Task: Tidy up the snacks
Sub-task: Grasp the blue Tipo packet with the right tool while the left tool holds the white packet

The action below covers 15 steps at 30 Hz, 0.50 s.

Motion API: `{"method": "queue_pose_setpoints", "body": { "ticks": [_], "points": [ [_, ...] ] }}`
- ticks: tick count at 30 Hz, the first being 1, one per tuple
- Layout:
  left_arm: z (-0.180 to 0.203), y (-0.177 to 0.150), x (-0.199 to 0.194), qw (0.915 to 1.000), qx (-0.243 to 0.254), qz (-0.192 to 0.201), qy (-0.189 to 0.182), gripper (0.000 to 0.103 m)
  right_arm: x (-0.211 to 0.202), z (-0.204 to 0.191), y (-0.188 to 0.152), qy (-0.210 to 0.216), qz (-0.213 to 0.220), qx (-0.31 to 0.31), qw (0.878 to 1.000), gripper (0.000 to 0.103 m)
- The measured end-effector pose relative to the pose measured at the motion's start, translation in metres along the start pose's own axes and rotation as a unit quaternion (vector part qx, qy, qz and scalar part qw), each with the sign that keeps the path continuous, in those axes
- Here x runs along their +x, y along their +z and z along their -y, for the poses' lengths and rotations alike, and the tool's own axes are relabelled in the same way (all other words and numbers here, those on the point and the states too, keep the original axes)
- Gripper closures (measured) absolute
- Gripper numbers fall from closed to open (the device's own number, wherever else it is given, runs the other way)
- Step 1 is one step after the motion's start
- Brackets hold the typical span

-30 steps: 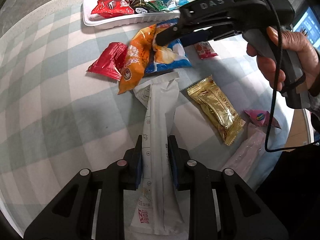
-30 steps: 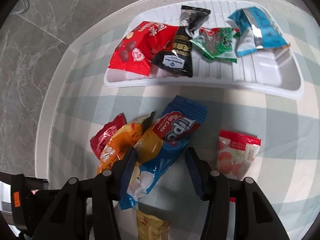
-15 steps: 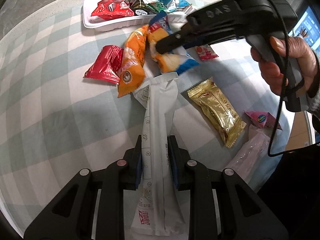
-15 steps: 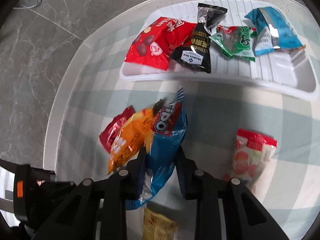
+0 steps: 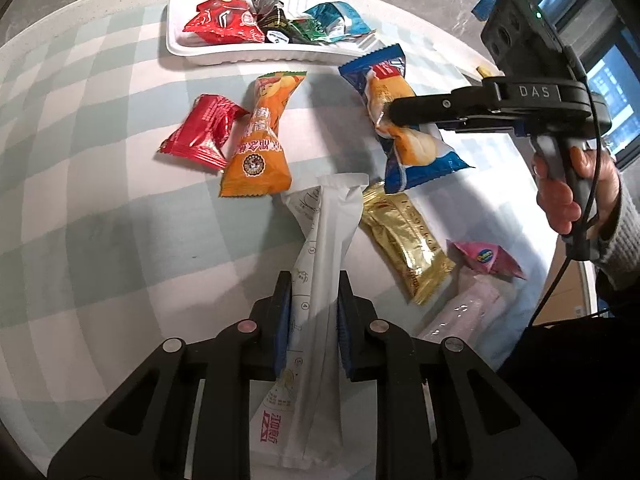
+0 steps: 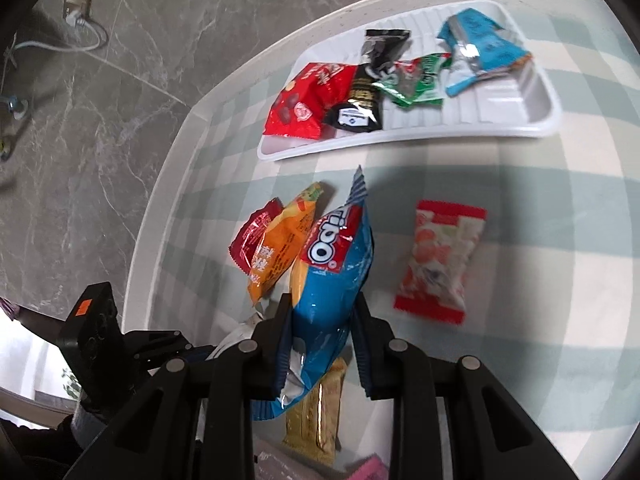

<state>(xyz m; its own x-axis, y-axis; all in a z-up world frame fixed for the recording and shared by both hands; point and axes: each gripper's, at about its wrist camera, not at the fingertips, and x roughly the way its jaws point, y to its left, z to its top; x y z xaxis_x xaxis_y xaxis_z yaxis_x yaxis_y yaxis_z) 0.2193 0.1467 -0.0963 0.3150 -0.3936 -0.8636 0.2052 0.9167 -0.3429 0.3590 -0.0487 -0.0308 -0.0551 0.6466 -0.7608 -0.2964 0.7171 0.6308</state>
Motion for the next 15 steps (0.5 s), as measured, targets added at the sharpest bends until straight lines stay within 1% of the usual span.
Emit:
{"method": "queue_pose_setpoints", "body": {
  "ticks": [2, 4, 8, 12, 15],
  "points": [
    [0.002, 0.002, 0.002, 0.9999, 0.008, -0.003, 0.005, 0.085, -0.004, 0.003, -0.003, 0.002, 0.003, 0.005, 1.0, 0.073],
    [0.012, 0.002, 0.005, 0.9994, 0.027, -0.008, 0.022, 0.085, -0.007, 0.004, -0.007, 0.003, 0.004, 0.005, 1.0, 0.073],
    [0.018, 0.003, 0.02, 0.9971, 0.049, -0.037, 0.045, 0.083, -0.007, 0.002, -0.013, -0.008, 0.003, -0.005, 1.0, 0.073],
    [0.033, 0.004, 0.024, 0.9918, 0.093, -0.04, 0.078, 0.083, -0.005, 0.001, -0.017, -0.012, 0.002, -0.007, 1.0, 0.073],
    [0.038, 0.006, 0.027, 0.9892, 0.11, -0.04, 0.088, 0.083, -0.004, 0.002, -0.018, -0.01, 0.001, -0.005, 1.0, 0.073]
  ]
}}
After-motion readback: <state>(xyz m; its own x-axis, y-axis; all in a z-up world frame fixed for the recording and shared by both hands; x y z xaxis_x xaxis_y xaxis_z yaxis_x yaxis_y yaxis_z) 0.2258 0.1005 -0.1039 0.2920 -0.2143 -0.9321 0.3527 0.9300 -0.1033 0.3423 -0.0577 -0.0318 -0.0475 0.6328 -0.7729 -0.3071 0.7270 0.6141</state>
